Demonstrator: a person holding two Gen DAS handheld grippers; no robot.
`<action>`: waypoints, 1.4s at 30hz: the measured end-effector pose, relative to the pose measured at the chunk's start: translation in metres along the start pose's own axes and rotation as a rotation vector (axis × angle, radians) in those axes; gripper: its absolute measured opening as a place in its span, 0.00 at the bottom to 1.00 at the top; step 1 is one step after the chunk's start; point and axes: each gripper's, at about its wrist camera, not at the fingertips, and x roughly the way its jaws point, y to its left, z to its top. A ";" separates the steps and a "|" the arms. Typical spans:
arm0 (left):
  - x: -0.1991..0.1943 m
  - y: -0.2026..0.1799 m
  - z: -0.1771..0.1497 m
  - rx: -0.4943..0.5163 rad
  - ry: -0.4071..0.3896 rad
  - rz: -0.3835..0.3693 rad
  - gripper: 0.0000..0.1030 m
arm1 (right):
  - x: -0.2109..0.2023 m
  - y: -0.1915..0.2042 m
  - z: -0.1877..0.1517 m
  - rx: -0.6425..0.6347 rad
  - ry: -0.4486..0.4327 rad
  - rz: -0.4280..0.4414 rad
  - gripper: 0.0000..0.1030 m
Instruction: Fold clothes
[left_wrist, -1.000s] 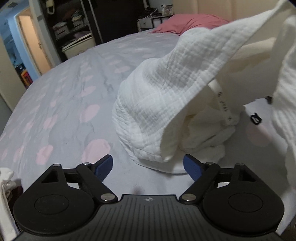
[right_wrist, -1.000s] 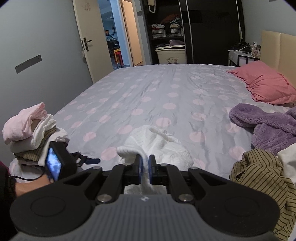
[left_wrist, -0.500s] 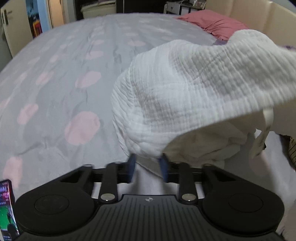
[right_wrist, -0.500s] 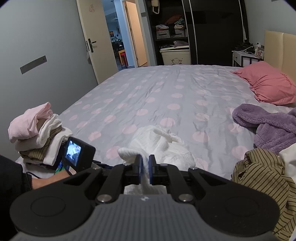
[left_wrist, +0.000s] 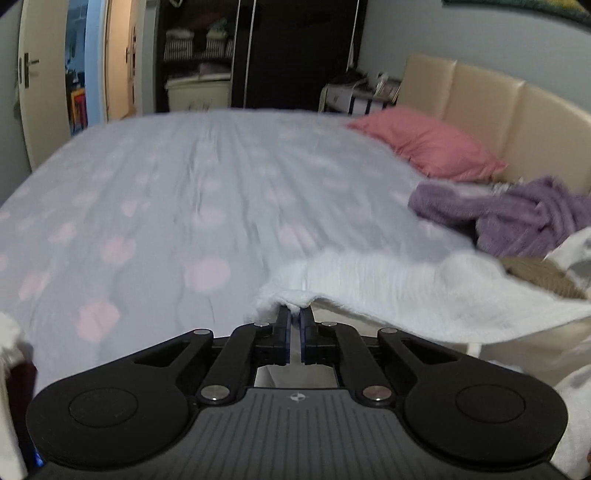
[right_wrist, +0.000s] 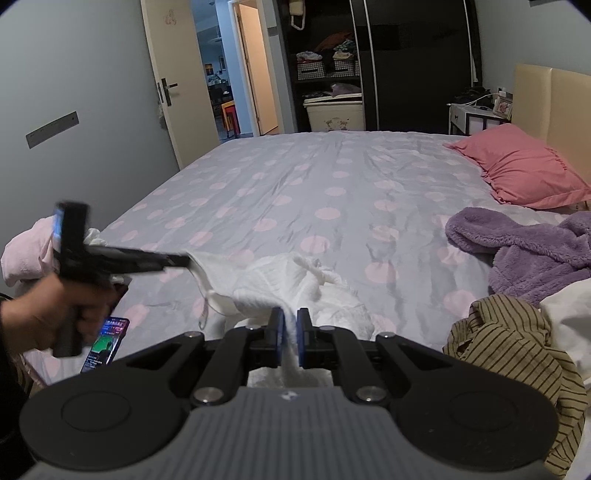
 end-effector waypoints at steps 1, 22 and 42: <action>-0.007 0.002 0.007 -0.007 -0.016 -0.010 0.02 | -0.001 0.001 0.001 0.002 -0.008 0.001 0.09; -0.151 0.003 0.083 0.045 -0.386 -0.122 0.02 | -0.051 0.021 0.041 0.011 -0.322 0.088 0.05; -0.113 0.016 0.054 -0.075 -0.278 -0.199 0.02 | 0.083 0.148 -0.057 -0.132 0.047 0.041 0.35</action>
